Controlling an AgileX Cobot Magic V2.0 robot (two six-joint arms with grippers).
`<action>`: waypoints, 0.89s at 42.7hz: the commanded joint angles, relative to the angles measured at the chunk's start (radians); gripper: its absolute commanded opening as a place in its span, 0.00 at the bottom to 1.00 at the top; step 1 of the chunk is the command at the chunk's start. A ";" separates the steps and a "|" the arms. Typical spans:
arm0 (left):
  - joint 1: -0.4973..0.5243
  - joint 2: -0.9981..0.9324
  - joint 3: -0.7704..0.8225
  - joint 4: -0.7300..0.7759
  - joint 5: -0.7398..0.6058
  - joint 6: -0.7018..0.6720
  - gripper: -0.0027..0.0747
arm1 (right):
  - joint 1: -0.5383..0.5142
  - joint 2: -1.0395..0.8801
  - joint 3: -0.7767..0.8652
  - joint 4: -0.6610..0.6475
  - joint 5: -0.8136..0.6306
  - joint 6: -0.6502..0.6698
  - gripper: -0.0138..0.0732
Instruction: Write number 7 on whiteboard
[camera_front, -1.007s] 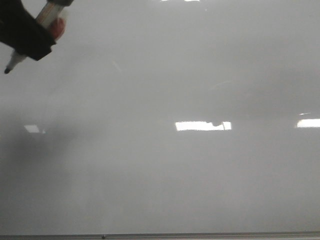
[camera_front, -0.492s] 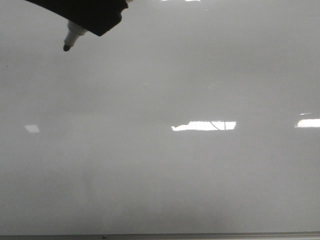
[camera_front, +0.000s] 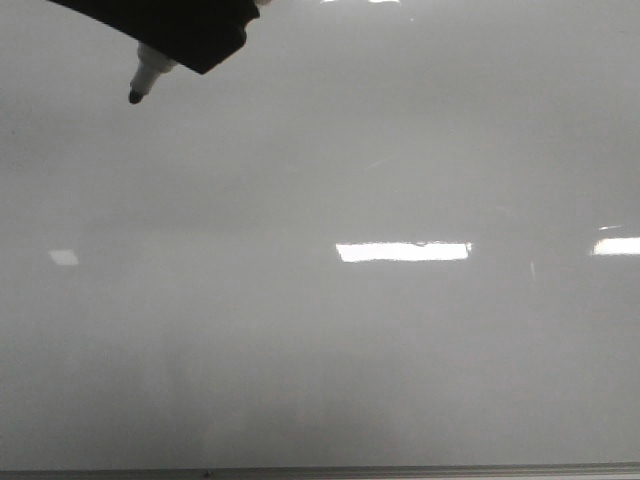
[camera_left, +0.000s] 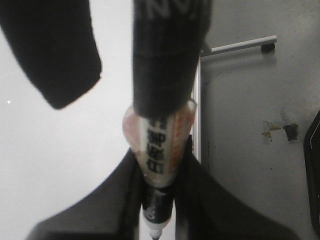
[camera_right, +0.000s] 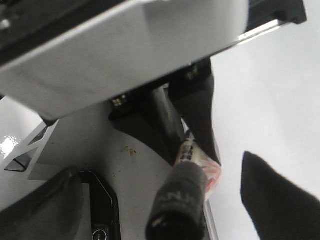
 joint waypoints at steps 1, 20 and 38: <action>-0.007 -0.024 -0.026 -0.003 -0.066 -0.001 0.02 | -0.001 -0.005 -0.036 0.031 -0.063 -0.013 0.84; -0.005 -0.024 -0.026 -0.003 -0.070 -0.003 0.02 | -0.001 -0.005 -0.036 0.031 -0.076 -0.013 0.07; -0.004 -0.030 -0.026 0.002 -0.105 -0.081 0.93 | -0.004 -0.005 -0.036 0.031 -0.083 -0.013 0.08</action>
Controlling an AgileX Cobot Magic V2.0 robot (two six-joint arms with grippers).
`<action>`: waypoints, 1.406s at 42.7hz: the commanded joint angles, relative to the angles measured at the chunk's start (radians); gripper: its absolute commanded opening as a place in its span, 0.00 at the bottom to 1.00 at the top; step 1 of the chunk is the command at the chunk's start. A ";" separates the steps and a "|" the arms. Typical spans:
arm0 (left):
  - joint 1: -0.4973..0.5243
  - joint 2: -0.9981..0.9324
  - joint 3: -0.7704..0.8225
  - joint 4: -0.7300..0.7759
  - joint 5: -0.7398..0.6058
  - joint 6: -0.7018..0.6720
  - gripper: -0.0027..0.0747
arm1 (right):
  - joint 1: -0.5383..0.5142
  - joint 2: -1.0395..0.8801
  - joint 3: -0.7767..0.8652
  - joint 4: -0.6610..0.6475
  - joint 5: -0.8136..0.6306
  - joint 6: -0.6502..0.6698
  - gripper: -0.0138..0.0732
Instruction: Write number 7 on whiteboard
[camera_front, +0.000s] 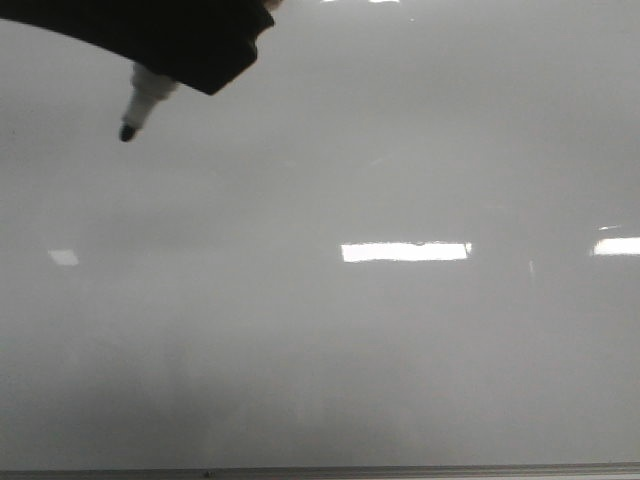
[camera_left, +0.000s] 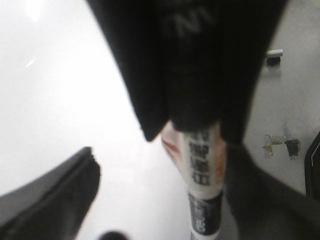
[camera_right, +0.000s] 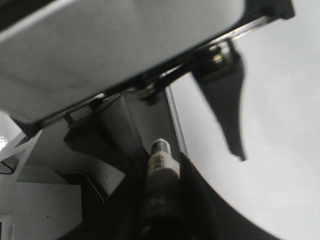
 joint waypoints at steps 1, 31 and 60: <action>-0.003 -0.034 -0.032 -0.006 -0.059 -0.015 0.94 | -0.005 -0.016 -0.034 0.043 -0.052 -0.008 0.08; 0.006 -0.550 0.151 -0.011 0.146 -0.201 0.36 | -0.008 -0.016 -0.034 0.019 -0.052 -0.008 0.08; 0.006 -0.681 0.166 -0.056 0.212 -0.201 0.01 | -0.193 0.198 -0.113 0.021 -0.446 0.197 0.09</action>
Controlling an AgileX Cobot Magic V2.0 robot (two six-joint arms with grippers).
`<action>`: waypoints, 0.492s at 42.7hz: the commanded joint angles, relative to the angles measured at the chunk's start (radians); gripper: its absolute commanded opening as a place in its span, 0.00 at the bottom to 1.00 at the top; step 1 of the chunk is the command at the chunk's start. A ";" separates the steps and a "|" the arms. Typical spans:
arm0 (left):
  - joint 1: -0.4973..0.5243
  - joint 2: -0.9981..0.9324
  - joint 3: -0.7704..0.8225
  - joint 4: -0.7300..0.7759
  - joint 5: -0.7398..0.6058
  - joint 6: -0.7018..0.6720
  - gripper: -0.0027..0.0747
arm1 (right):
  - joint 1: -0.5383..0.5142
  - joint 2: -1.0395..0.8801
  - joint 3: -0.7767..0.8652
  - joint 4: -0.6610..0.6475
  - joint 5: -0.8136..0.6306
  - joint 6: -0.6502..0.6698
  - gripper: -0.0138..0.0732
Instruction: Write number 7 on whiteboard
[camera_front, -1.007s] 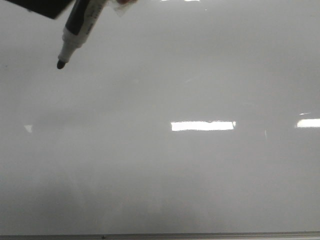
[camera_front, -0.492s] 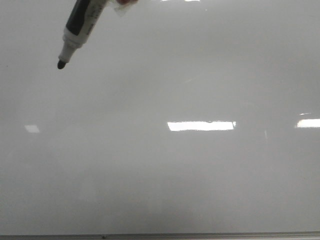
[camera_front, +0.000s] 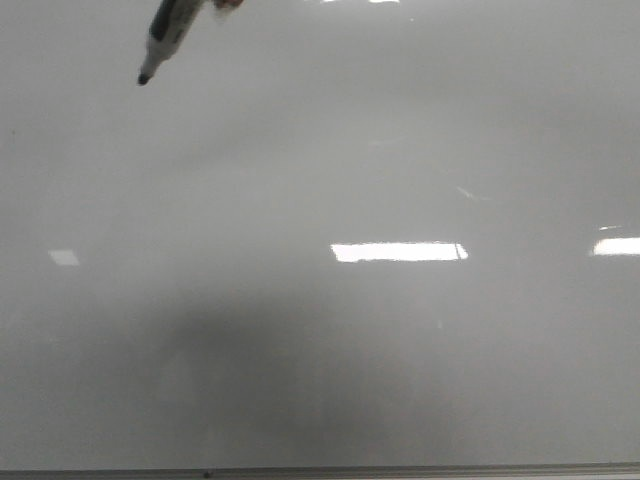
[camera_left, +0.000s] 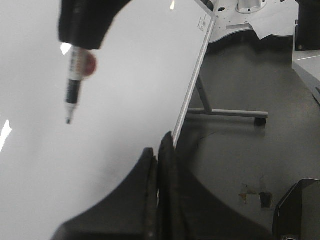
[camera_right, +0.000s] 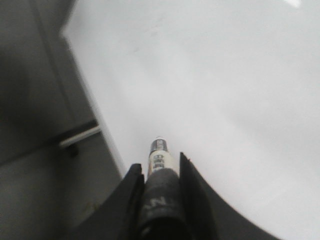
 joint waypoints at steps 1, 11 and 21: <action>0.000 0.007 -0.025 -0.017 -0.063 -0.011 0.01 | -0.076 0.054 -0.092 0.028 -0.153 0.036 0.09; 0.000 0.007 -0.025 -0.017 -0.063 -0.011 0.01 | -0.138 0.328 -0.355 0.065 -0.061 0.036 0.09; 0.000 0.007 -0.025 -0.017 -0.063 -0.011 0.01 | -0.137 0.428 -0.444 0.091 -0.055 0.035 0.09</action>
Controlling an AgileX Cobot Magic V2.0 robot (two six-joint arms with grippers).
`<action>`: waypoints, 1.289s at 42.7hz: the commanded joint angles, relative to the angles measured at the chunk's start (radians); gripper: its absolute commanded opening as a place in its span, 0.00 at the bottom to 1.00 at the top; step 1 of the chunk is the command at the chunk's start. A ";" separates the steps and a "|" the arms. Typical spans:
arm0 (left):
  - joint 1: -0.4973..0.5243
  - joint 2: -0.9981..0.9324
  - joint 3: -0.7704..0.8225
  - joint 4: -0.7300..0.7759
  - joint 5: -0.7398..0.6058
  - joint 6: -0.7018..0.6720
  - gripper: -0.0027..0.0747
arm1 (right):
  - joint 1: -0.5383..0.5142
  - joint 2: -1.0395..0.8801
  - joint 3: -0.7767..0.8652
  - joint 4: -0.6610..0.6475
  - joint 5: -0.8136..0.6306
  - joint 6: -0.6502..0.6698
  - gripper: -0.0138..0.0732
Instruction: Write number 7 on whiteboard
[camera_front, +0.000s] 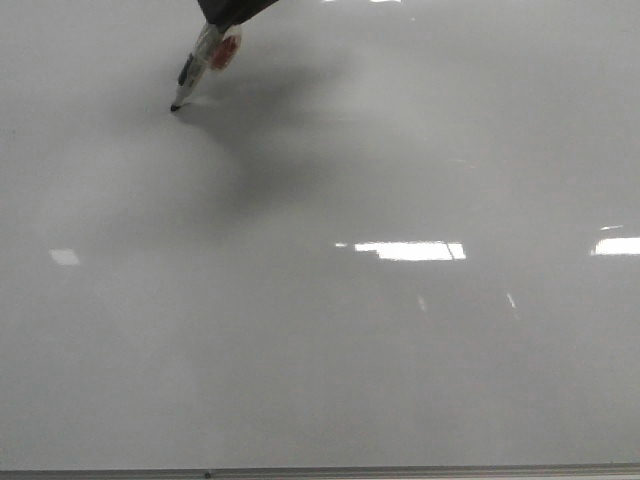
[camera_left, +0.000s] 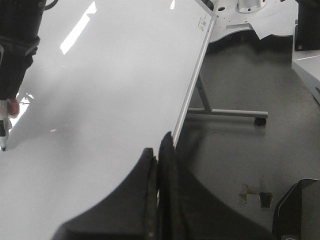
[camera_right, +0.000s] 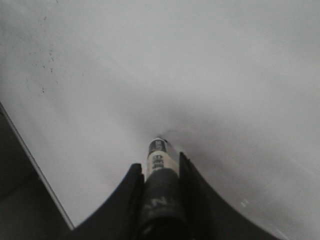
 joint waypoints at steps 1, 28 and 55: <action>0.000 0.007 -0.025 -0.017 -0.063 -0.011 0.01 | -0.004 -0.032 -0.046 0.017 -0.068 0.001 0.09; 0.000 0.007 -0.025 -0.017 -0.063 -0.011 0.01 | -0.182 -0.174 0.118 -0.064 -0.061 0.001 0.09; 0.000 0.007 -0.025 -0.017 -0.063 -0.011 0.01 | -0.042 -0.040 0.195 -0.081 -0.082 -0.026 0.09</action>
